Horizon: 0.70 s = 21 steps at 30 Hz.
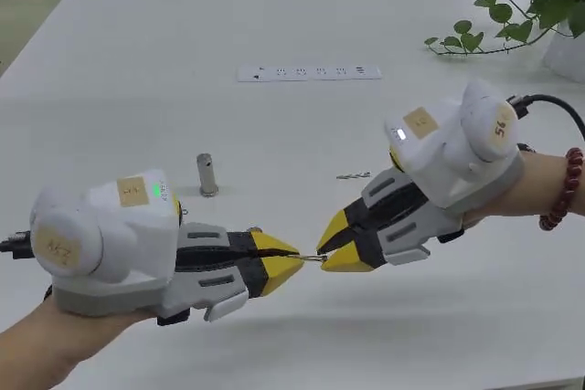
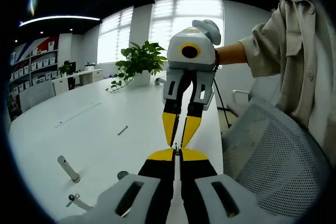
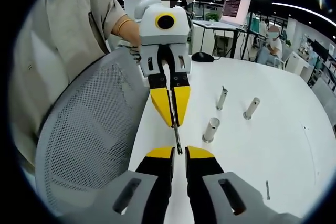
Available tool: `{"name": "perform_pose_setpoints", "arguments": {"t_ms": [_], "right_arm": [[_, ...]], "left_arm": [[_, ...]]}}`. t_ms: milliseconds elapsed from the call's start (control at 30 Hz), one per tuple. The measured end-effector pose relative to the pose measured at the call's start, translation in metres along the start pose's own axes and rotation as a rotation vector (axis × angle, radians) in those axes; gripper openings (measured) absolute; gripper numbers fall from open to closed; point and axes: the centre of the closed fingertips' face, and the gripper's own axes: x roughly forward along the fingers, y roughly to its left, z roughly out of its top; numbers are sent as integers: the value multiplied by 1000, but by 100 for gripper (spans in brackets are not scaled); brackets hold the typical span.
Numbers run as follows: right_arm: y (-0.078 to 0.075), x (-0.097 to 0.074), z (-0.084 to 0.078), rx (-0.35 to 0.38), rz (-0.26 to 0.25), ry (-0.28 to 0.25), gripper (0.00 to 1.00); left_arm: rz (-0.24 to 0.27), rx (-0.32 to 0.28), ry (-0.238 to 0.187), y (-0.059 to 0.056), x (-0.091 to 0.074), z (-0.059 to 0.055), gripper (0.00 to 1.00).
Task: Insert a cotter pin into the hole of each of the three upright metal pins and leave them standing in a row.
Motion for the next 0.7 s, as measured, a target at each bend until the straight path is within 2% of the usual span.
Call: {"name": "perform_pose_setpoints", "arguments": {"t_ms": [333, 700], "right_arm": [[6, 2, 1, -14, 28, -7, 6], [7, 1, 3, -33, 37, -2, 4]], "left_arm": [[-30, 31, -26, -4, -1, 3, 0], [-39, 31, -44, -6, -2, 4, 0]]}}
